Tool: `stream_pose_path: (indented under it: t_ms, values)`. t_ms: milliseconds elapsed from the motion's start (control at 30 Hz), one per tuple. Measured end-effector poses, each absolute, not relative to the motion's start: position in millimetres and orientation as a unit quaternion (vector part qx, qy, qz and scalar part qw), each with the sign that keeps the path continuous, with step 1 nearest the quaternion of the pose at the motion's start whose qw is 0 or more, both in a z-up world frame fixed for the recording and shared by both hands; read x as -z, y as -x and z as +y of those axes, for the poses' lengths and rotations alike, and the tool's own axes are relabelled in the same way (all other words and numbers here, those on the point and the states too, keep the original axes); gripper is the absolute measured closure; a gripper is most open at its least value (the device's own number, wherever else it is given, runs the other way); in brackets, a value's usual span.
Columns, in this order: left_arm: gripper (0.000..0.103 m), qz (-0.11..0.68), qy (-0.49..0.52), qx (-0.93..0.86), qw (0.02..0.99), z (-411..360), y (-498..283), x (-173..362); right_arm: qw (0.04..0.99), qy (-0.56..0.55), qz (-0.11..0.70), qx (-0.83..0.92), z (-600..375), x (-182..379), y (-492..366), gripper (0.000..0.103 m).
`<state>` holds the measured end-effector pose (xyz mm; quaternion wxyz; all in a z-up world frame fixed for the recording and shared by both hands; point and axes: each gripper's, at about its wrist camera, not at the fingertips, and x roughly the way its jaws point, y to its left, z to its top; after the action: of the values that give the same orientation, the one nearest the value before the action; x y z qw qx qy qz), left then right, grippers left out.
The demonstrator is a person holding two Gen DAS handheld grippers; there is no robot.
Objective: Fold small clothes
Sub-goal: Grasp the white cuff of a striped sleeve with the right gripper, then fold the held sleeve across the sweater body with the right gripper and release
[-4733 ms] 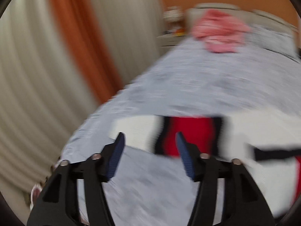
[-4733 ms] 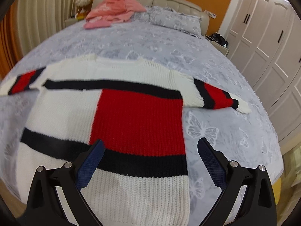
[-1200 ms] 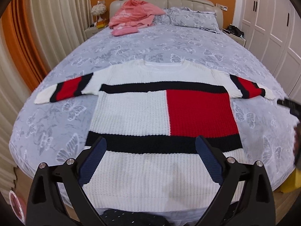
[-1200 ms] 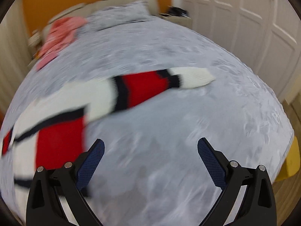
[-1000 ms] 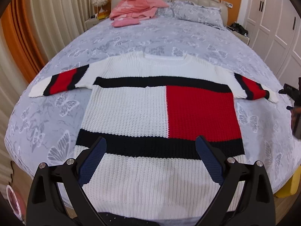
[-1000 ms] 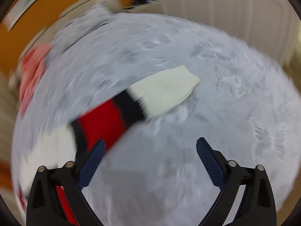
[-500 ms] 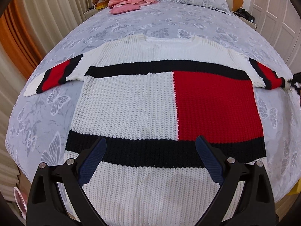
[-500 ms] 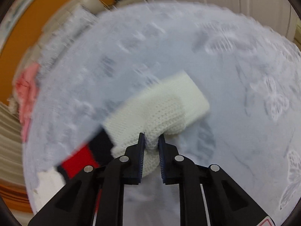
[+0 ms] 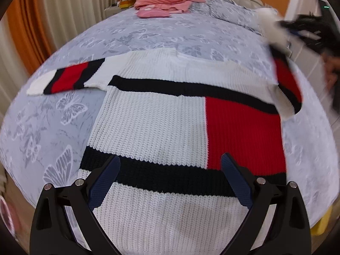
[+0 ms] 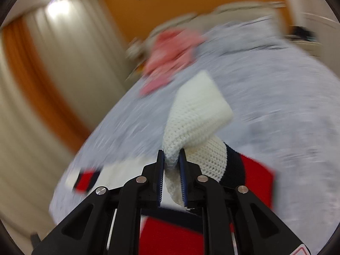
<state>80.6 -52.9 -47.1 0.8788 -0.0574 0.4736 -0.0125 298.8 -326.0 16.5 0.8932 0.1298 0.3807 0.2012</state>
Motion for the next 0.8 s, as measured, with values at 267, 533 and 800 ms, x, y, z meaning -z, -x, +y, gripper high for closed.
stream_pose_path:
  t_ms: [267, 533, 800]
  values:
    - [0.006, 0.467, 0.174, 0.034, 0.866, -15.9, -154.0, 54.2, 0.903, -0.069, 0.394, -0.154, -280.4, 54.7, -230.7, 0.047]
    - [0.01, 0.516, 0.245, 0.034, 0.82, -36.4, -294.8, 123.7, 0.879, -0.104, 0.464, 0.025, -377.6, 118.5, -207.6, 0.044]
    - [0.095, 0.492, 0.212, 0.067, 0.842, -52.4, -327.9, 126.0, 0.876, -0.107, 0.469, 0.042, -391.6, 144.4, -243.6, 0.039]
